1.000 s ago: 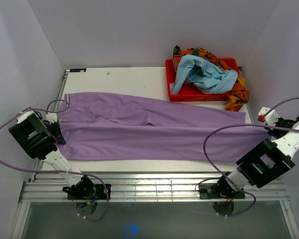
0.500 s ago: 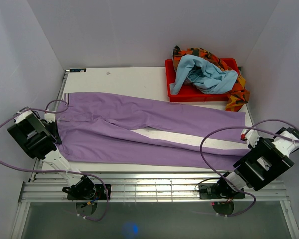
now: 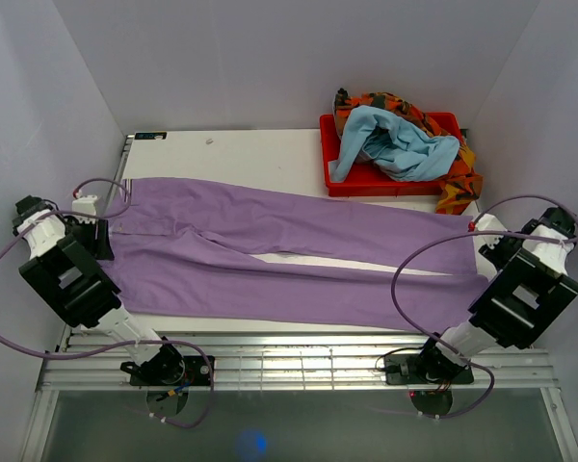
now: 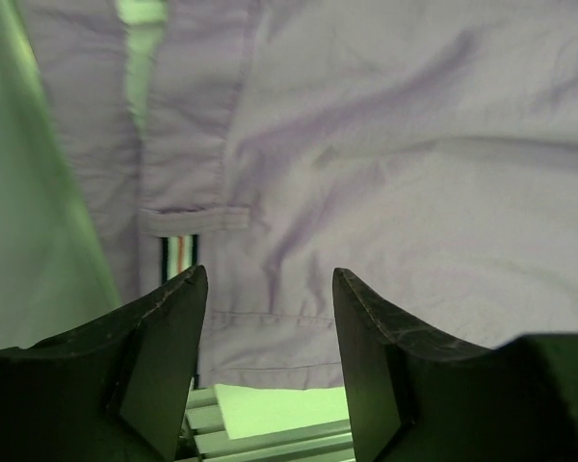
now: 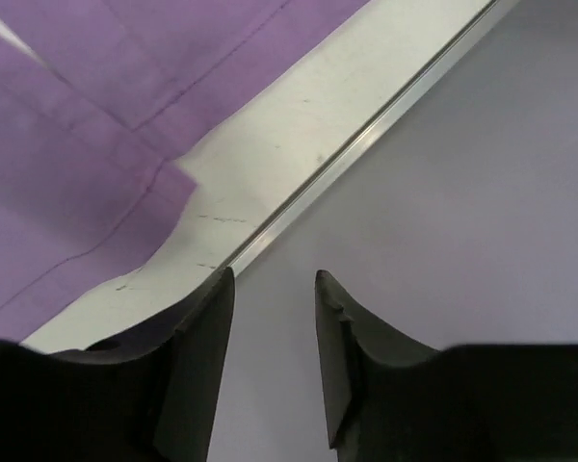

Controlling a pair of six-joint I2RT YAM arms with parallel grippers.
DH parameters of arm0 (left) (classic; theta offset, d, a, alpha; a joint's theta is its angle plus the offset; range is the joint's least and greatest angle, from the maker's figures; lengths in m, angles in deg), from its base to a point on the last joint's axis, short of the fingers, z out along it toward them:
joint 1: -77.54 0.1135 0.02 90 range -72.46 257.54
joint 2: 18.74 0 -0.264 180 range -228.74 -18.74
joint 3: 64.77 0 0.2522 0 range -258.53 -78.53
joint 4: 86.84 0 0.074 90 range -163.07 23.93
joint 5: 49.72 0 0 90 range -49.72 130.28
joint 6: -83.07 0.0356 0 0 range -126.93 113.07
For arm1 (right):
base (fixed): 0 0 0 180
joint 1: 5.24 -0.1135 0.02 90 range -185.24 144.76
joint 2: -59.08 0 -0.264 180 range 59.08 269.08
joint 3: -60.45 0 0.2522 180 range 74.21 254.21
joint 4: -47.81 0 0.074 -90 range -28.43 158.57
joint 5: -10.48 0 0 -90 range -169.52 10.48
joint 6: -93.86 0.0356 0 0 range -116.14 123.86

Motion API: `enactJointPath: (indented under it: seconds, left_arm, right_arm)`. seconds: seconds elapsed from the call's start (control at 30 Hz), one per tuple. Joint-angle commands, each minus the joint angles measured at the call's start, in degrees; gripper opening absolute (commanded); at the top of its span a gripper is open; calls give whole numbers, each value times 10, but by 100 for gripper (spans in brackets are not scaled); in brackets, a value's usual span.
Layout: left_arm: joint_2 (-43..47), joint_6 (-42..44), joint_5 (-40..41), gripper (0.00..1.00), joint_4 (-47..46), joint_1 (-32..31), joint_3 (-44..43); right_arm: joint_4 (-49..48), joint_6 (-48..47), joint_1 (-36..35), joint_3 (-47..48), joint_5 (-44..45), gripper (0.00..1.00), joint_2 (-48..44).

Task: Fold and stack the trousers
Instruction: Flatten the trousers out

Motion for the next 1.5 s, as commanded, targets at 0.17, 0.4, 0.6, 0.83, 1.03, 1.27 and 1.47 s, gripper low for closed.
enactJointPath:
  seconds: [0.17,0.4,0.6,0.83,1.03,1.27,1.47]
  left_arm:
    - [19,-3,-31,69,-31,-3,1]
    - [19,-2,22,65,-91,-3,118]
    - [55,11,53,62,-116,-3,218]
    - [145,49,35,62,-33,2,258]
    - [140,-47,-114,69,0,-14,75]
    - [-13,-167,-120,67,-58,-102,-65]
    - [-103,-213,-70,65,-117,-148,-70]
  right_arm:
    - [59,82,-17,56,-9,75,7]
    - [104,61,-67,-56,-14,62,-75]
    - [-2,83,-89,-136,42,55,-50]
    - [59,175,-92,47,-36,57,27]
    - [65,263,-142,123,-91,59,57]
    - [-26,344,-218,115,-69,58,123]
    - [-78,342,-230,95,-13,58,183]
